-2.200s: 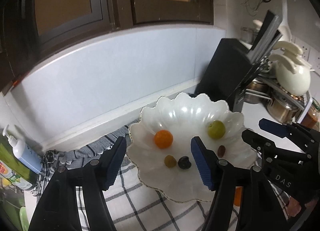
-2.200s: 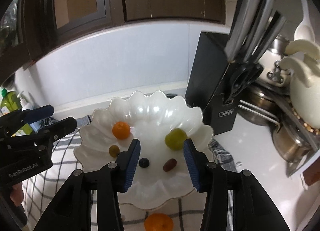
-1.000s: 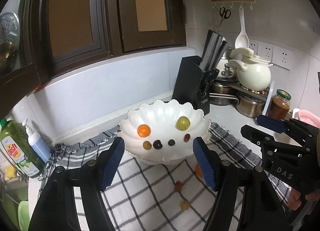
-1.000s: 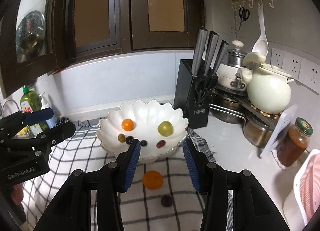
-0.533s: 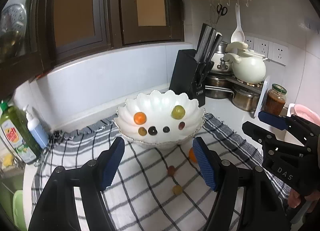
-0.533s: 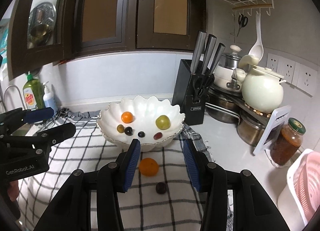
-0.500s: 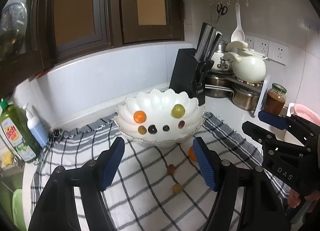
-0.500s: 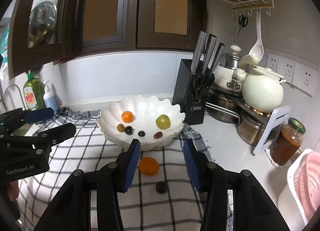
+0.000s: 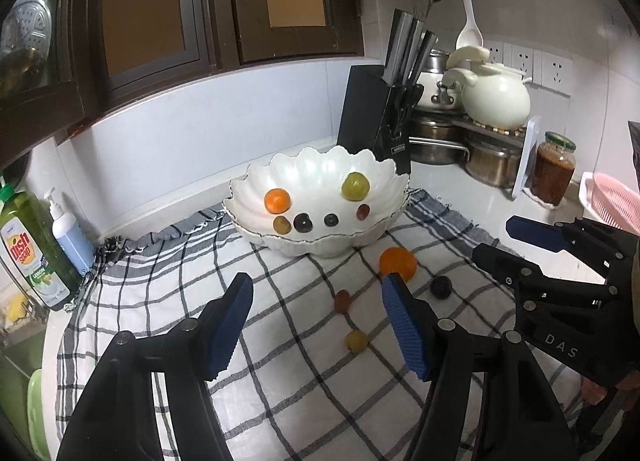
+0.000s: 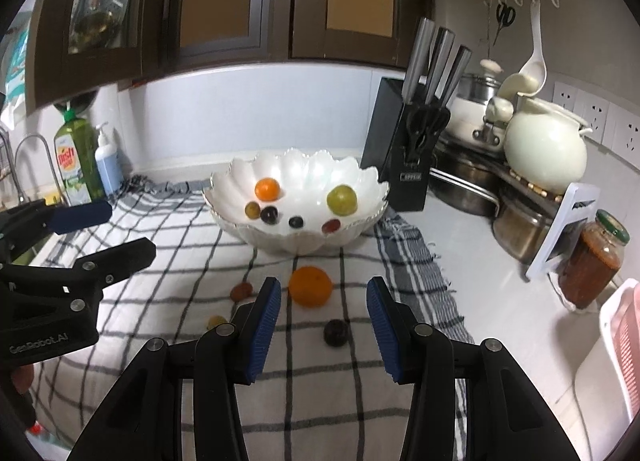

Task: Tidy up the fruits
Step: 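Lower the right gripper to another dark plum while the left approaches a small olive fruit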

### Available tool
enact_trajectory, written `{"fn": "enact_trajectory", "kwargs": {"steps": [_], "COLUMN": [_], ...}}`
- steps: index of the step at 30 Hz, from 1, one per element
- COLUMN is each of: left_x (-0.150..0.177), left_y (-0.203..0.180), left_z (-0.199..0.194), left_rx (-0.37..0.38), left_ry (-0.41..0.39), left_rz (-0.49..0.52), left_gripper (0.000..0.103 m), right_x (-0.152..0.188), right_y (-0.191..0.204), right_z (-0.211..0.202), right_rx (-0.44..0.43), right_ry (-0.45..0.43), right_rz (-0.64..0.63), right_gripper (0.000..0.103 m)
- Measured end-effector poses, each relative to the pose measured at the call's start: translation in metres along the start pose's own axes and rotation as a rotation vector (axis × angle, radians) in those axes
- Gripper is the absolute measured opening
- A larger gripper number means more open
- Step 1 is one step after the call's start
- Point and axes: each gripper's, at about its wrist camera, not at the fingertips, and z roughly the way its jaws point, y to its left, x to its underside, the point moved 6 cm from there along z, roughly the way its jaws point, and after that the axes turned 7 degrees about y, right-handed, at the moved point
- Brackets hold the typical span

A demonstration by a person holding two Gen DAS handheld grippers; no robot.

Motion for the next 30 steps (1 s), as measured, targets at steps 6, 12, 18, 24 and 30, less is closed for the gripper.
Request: {"fn": "enact_trajectory", "kwargs": {"steps": [6,12,18,24,30], "left_x": [0.012,0.025,0.033,0.040,0.050], "left_y": [-0.006,-0.016,-0.022,-0.025,-0.025], "left_z": [0.015,0.035,0.055,0.073,0.091], "left_rx": [0.019,0.031,0.054,0.059,0.068], "left_ry": [0.038,0.095,0.151,0.202,0.252], "left_rz": [-0.008,-0.002,-0.013,-0.021,-0.039], "left_gripper": [0.061,0.058,0.054,0.048,0.043], "right_x": [0.010,0.017,0.024,0.031,0.033], "right_y": [-0.002,-0.004,-0.009,-0.013,-0.015], "right_z": [0.014,0.030,0.047,0.066,0.081], "right_rx": [-0.013,-0.017,-0.030,-0.039,-0.044], "right_ry": [0.044,0.089,0.138,0.190,0.220], "right_rz": [0.013,0.019,0.045,0.061,0.064], "right_gripper": [0.046,0.046,0.046,0.045,0.045]}}
